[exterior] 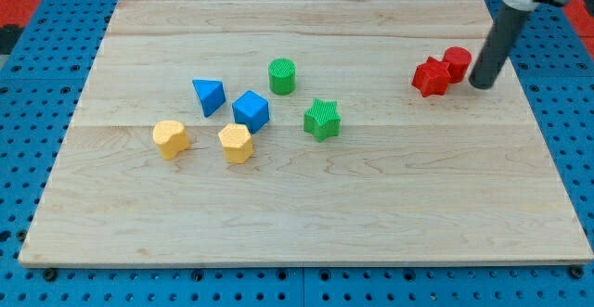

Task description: Move the red blocks towards the center of the board

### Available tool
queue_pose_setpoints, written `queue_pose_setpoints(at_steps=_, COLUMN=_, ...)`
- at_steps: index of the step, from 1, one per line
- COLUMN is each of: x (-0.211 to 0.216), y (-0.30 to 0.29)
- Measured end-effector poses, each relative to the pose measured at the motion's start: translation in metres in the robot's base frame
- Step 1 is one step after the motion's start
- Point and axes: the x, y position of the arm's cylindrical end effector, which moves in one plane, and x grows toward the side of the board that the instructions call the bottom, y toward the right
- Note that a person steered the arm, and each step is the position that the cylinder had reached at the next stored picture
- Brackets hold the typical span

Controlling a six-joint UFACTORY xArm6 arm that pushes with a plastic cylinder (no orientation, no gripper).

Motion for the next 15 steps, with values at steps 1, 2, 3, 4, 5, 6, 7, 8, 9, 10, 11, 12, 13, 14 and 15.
queue_pose_setpoints(at_steps=1, x=-0.015, y=-0.044)
queue_pose_setpoints(at_steps=2, x=-0.015, y=-0.092)
queue_pose_setpoints(at_steps=3, x=-0.014, y=-0.091)
queue_pose_setpoints(at_steps=4, x=-0.003, y=-0.117)
queue_pose_setpoints(at_steps=5, x=0.004, y=-0.177)
queue_pose_setpoints(at_steps=6, x=-0.004, y=-0.152)
queue_pose_setpoints(at_steps=7, x=-0.005, y=-0.099)
queue_pose_setpoints(at_steps=8, x=-0.049, y=-0.049)
queue_pose_setpoints(at_steps=9, x=-0.053, y=-0.054)
queue_pose_setpoints(at_steps=10, x=-0.052, y=-0.003)
queue_pose_setpoints(at_steps=11, x=-0.052, y=0.012)
queue_pose_setpoints(at_steps=12, x=-0.079, y=0.019)
queue_pose_setpoints(at_steps=13, x=-0.088, y=-0.01)
queue_pose_setpoints(at_steps=14, x=-0.073, y=0.015)
queue_pose_setpoints(at_steps=15, x=-0.106, y=0.053)
